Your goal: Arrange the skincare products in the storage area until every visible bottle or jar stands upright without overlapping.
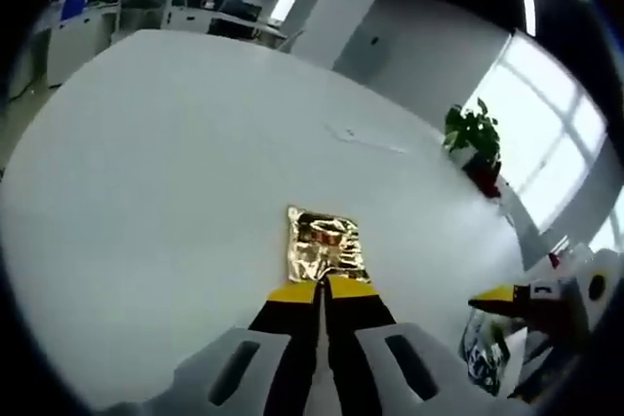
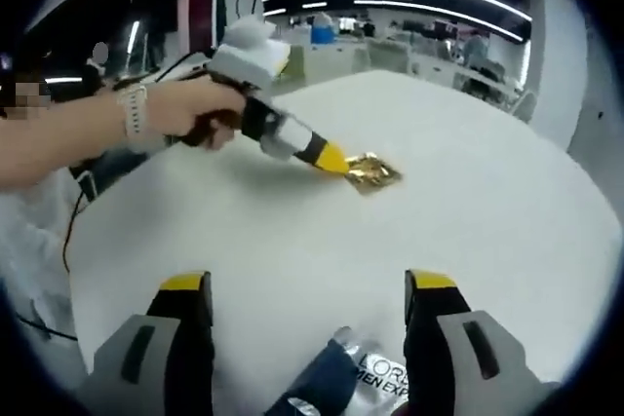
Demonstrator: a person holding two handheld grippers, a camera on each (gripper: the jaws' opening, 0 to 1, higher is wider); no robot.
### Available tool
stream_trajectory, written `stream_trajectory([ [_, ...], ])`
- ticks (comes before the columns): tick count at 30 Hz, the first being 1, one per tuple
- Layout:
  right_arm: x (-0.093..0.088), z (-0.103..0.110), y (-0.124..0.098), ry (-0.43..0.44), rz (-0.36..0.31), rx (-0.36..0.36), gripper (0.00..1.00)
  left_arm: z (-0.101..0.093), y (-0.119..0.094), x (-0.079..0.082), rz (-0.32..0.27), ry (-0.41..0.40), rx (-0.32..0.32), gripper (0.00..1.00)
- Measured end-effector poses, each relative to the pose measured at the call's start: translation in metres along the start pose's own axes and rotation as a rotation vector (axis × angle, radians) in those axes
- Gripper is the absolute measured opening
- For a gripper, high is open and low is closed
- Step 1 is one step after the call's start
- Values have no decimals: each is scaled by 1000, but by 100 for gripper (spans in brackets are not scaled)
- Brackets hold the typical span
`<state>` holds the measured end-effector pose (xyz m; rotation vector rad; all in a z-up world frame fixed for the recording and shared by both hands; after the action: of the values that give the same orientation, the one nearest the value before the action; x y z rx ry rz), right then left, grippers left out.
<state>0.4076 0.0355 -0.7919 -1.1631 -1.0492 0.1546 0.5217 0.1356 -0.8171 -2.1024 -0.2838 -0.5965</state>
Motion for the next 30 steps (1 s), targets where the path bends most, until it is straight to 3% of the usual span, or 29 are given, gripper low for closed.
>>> stream_trajectory([
  [4, 7, -11, 10, 22, -11, -21, 79, -1, -4, 2, -16, -11, -26, 0],
  [15, 16, -34, 25, 98, -38, -55, 83, 12, -12, 6, -41, 19, 26, 0],
  [19, 23, -43, 30, 118, -60, -57, 83, 13, -8, 7, -42, 24, 29, 6],
  [27, 35, -52, 45, 132, -95, -51, 82, 9, 1, 12, -53, 14, 13, 2],
  [30, 41, -57, 49, 148, -124, -51, 81, 5, 2, 12, -56, 9, -7, 5],
])
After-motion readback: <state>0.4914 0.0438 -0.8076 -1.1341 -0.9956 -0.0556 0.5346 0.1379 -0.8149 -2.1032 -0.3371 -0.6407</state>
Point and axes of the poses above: the point that each gripper's makers call its tool centre point, and the gripper's own axes: y roughly forward along the fingers, z roughly to its left, x roughly out of its top, the point moved 2 cm from there along -y, roughly backward along the fingers, and after that the axes turned 14 degrees about z, right-handed, at the moved point
